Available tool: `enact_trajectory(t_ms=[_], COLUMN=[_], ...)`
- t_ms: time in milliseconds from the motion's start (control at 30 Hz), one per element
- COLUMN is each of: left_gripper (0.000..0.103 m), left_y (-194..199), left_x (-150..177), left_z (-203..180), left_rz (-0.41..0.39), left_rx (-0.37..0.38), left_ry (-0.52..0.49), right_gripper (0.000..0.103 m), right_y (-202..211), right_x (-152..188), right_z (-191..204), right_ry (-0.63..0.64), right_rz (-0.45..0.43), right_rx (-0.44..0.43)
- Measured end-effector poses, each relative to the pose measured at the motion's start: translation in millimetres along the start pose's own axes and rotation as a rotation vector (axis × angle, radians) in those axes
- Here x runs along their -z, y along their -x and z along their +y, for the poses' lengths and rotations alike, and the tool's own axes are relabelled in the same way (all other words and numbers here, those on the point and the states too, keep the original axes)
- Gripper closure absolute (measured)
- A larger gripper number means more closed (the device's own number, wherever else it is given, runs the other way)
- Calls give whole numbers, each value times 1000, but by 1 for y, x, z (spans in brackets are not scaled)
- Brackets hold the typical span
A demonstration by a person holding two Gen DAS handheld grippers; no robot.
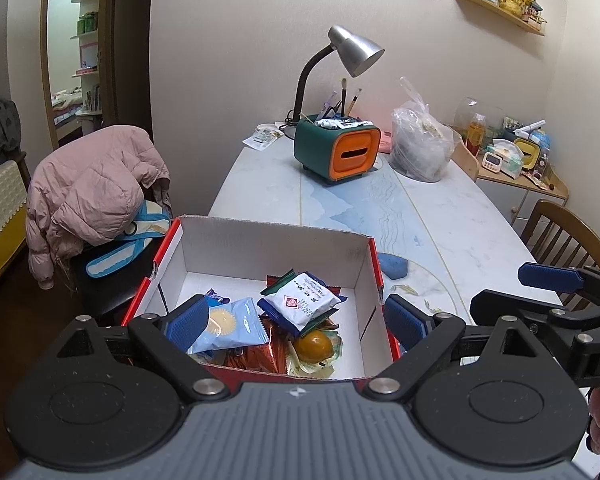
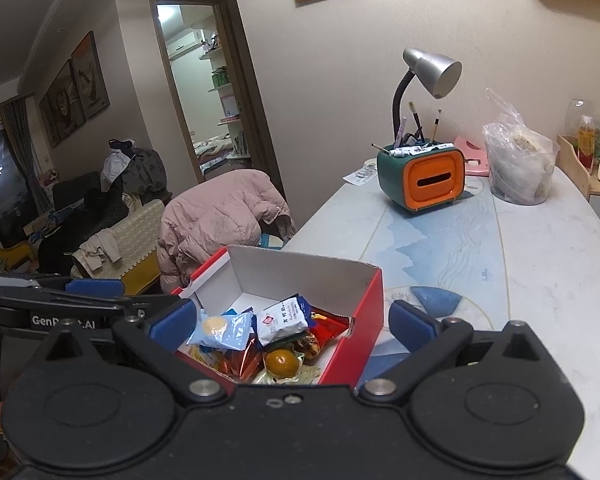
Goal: Organize snacks
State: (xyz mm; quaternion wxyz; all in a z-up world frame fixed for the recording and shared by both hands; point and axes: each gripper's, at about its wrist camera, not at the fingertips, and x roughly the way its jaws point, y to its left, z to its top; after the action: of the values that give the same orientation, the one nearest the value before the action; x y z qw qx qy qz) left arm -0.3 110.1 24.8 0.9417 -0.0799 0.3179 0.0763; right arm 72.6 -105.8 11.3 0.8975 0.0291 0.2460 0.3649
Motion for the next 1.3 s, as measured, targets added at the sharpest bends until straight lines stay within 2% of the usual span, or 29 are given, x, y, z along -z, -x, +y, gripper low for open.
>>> enact_trajectory(t_ms=[1300], left_gripper=[8], left_y=[33], left_x=[16], left_z=[9], left_rz=[-9], left_rx=[-27], left_ry=[57], right_gripper=[0], right_y=[2], right_x=[2], right_z=[20], right_ry=[48], right_rz=[9], right_rx=[35])
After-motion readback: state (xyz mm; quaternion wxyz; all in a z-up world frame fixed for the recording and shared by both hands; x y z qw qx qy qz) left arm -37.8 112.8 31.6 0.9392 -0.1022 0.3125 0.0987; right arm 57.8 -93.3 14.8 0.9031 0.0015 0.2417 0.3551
